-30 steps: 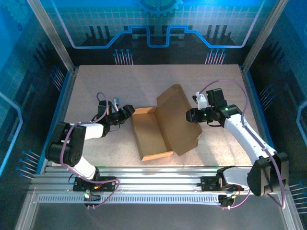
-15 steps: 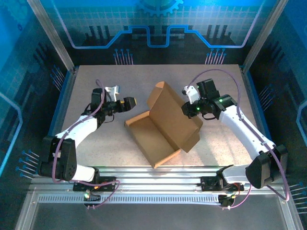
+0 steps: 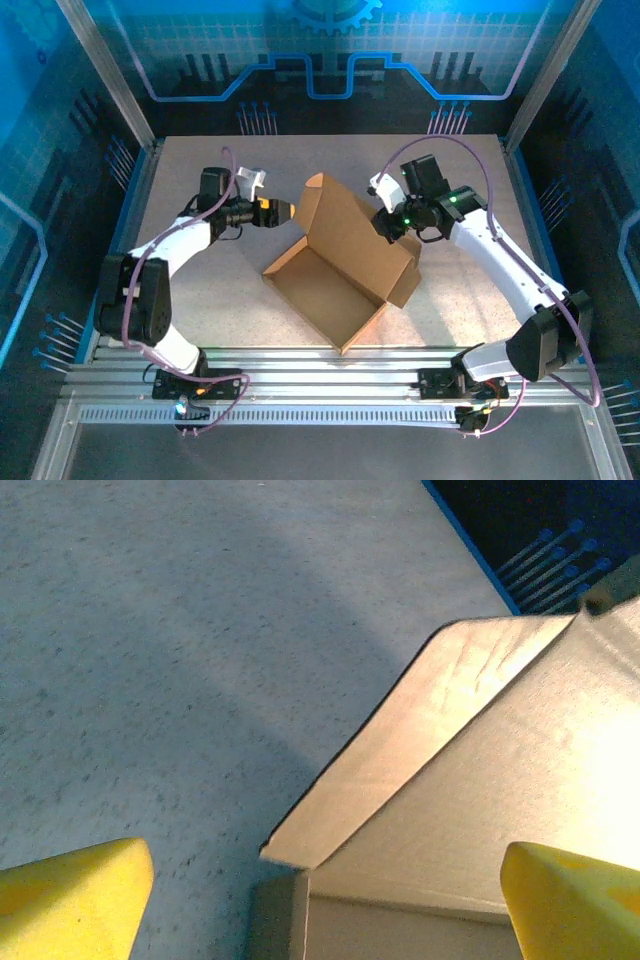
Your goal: Fold the paper box
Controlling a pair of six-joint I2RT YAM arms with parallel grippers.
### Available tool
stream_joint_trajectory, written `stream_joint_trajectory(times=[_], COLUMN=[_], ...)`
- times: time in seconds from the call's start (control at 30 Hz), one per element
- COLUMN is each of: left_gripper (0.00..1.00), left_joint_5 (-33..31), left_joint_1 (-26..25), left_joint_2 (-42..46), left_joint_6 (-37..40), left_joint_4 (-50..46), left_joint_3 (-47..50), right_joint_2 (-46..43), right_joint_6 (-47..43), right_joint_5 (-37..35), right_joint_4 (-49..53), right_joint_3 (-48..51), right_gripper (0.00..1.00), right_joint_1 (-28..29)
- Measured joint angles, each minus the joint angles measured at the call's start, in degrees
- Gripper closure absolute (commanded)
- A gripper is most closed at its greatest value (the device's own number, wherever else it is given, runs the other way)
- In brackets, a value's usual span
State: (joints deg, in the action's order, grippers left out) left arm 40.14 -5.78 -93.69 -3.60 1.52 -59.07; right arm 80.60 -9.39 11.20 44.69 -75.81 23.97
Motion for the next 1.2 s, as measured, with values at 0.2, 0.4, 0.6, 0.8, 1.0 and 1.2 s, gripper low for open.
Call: stream_joint_trajectory(times=[0.2,0.4,0.6,0.8,1.0,1.2], left_gripper=[0.14,0.21,0.33,0.47,0.51,0.59], left_joint_5=[7.4,10.5,10.0,3.9,-5.2,-10.7], left_joint_1=[0.0,-1.5,-4.2,-6.0,-8.7,-10.8], left_joint_2=[-5.4,-8.6,-10.4,-10.0,-7.2,-5.6], left_joint_6=[2.7,4.0,6.7,10.0,12.6,13.7], left_joint_4=[0.0,-0.9,-4.3,-8.3,-14.8,-19.0], left_joint_3=[-7.2,-10.4,-13.3,-13.6,-14.5,-16.2], right_joint_2=[0.7,2.2,2.8,3.1,3.1,3.5], right_joint_6=[-1.3,-1.7,-2.0,-2.3,-2.3,-2.3], right_joint_5=[0.5,1.2,1.2,1.0,-0.1,-1.4], right_joint_4=[-0.1,-0.4,-0.7,-0.6,-0.7,-1.1], right_joint_3=[-0.4,-0.8,-0.8,-1.1,-1.1,-1.6], right_gripper=[0.93,0.94,0.94,0.94,0.95,0.96], right_joint_1=[0.0,0.0,0.0,0.0,0.2,0.8])
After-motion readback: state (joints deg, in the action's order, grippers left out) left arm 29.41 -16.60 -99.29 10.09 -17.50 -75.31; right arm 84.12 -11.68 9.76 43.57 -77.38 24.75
